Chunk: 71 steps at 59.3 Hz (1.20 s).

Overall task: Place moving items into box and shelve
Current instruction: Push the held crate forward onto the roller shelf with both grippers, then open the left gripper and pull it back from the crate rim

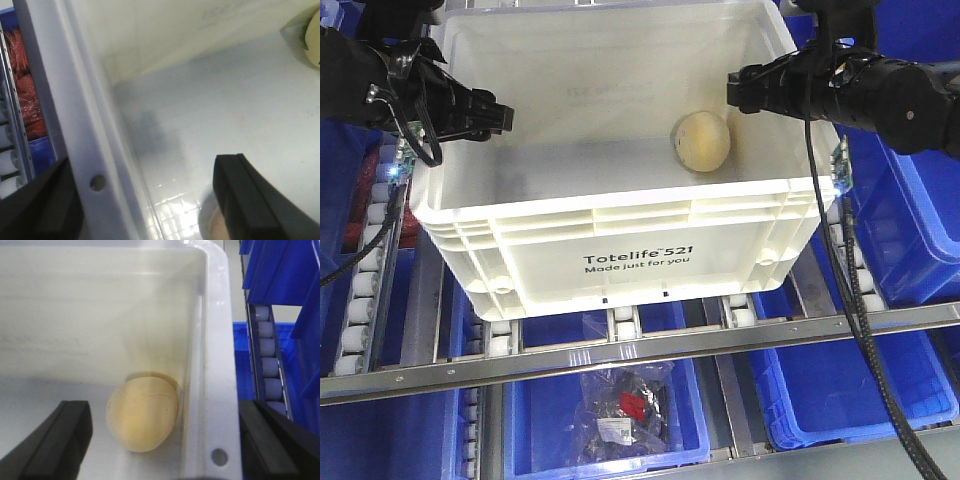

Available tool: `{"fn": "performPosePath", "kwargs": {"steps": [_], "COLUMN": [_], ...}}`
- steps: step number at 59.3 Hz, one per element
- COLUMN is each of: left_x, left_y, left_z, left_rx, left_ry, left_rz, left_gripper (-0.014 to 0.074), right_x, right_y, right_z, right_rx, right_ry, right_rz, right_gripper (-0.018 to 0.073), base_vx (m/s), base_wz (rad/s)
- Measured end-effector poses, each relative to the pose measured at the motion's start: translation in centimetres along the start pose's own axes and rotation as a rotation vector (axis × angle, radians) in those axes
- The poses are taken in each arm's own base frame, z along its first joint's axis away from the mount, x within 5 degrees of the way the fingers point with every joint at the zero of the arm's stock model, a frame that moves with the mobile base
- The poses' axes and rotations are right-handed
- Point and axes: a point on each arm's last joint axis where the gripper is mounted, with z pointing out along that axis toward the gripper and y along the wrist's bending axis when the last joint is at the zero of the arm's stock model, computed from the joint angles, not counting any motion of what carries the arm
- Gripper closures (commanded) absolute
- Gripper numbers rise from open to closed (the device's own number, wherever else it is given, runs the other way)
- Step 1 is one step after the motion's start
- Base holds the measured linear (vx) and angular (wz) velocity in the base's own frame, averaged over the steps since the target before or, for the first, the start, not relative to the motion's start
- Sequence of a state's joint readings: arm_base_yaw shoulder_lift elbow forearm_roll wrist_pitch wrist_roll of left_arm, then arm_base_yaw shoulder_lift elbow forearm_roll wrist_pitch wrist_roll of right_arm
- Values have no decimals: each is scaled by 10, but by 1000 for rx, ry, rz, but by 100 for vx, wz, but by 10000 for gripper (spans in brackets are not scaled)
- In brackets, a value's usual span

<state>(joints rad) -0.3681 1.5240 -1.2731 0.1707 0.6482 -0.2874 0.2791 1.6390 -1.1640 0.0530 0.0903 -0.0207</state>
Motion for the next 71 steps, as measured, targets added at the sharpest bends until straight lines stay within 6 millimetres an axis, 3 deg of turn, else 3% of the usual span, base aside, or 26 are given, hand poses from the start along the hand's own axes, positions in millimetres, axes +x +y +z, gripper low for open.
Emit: {"fn": "performPosePath", "kwargs": {"steps": [23,59,71], "left_x": [0,1,3], "left_y": [0,0,1], "left_z": [0,0,0], "left_rx": [-1,1,-3], "left_ry": [1,11,29], "left_rz": [0,-6,117], "left_gripper": [20,20,-28], "right_x": [-1,-2,-2], "right_y": [-3,-7,-7], "right_z": [0,0,0], "right_rx": [8,17,17], "right_ry": [-13,-19,-19], "right_rz": [3,9,9], "right_gripper": [127,232,252], "base_vx": [0,0,0], "base_wz": [0,0,0]}}
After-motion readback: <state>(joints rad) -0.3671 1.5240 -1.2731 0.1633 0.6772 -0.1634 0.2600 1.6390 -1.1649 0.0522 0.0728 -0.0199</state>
